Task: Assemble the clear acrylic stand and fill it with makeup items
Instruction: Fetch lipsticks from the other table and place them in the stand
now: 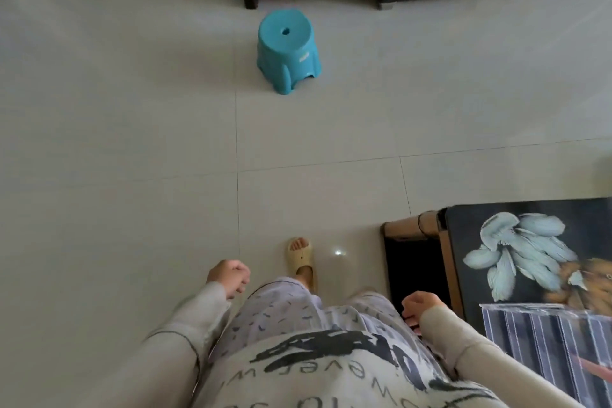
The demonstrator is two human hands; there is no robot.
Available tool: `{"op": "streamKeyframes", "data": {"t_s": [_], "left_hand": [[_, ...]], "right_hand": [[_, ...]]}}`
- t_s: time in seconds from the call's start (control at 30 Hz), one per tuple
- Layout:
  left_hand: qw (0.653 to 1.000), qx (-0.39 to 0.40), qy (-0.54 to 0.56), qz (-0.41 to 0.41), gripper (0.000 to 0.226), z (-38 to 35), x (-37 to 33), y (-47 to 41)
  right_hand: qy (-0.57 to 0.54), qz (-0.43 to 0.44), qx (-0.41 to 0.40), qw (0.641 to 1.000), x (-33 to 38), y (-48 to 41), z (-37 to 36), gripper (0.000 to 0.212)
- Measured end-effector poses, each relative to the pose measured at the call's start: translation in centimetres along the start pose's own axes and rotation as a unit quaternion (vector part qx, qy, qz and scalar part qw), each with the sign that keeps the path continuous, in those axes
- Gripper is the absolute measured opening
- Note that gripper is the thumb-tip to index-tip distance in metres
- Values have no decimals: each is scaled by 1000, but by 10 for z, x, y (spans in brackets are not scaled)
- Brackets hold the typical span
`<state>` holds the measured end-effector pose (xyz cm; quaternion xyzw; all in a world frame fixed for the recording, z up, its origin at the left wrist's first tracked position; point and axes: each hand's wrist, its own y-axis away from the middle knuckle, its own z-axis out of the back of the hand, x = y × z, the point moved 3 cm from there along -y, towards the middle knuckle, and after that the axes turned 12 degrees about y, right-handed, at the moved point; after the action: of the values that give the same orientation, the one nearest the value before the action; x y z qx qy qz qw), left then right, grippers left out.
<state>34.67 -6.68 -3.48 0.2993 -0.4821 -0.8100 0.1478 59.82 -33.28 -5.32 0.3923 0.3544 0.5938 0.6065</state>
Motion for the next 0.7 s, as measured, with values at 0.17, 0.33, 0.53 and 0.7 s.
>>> {"op": "streamKeyframes", "data": {"t_s": [0.17, 0.33, 0.53, 0.7], "left_hand": [[998, 21, -36, -51, 28, 14, -86, -22], [994, 41, -64, -82, 25, 6, -155, -42], [989, 52, -118, -75, 28, -20, -205, -68], [979, 53, -190, -44, 28, -39, -243, -91]], "right_hand": [[-25, -41, -31, 998, 28, 1, 13, 21], [-50, -52, -26, 997, 50, -13, 29, 13], [-136, -27, -16, 990, 105, -54, 84, 25], [-152, -4, -29, 988, 151, -85, 157, 30]]}}
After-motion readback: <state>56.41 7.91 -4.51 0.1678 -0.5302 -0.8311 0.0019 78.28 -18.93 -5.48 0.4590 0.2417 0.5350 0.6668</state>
